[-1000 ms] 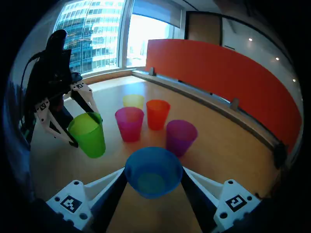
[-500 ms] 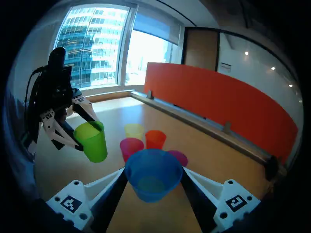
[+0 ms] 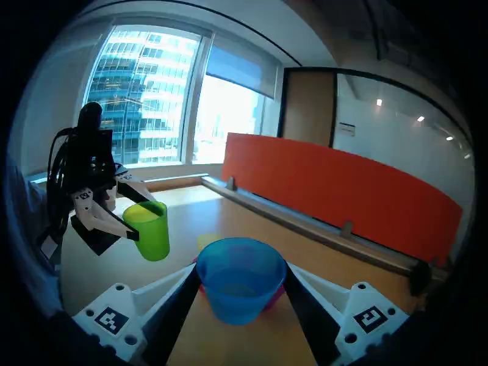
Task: Pour water
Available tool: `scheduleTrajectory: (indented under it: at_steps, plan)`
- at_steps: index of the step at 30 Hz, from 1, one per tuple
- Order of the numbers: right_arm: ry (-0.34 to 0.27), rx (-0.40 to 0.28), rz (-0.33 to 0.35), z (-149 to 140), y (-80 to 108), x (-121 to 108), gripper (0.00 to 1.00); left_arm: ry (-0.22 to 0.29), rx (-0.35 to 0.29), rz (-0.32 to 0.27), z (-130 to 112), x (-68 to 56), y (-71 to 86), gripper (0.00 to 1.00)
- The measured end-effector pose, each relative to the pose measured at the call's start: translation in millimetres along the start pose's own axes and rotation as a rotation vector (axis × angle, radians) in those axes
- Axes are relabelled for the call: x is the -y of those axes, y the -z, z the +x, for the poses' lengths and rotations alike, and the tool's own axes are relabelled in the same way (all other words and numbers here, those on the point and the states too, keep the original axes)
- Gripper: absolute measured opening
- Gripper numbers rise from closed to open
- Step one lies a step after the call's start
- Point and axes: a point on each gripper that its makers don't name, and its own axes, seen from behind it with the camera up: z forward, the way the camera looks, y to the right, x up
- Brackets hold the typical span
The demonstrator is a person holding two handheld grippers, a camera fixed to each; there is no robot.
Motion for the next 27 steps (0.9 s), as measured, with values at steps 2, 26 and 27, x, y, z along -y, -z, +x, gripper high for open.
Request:
scheduleTrajectory:
  at_steps: [2,26,27]
  plan:
    - [0.001,-0.017,-0.004,6,1.0,0,0.93,0.003,-0.014,0.005,5,0.9,1.7,0.88]
    - [-0.011,-0.137,-0.017,47,2.7,4,0.93,0.009,-0.100,0.013,39,0.2,3.1,0.89]
    - [-0.010,-0.137,-0.016,48,2.8,4,0.93,0.008,-0.100,0.012,40,-0.1,3.3,0.89]
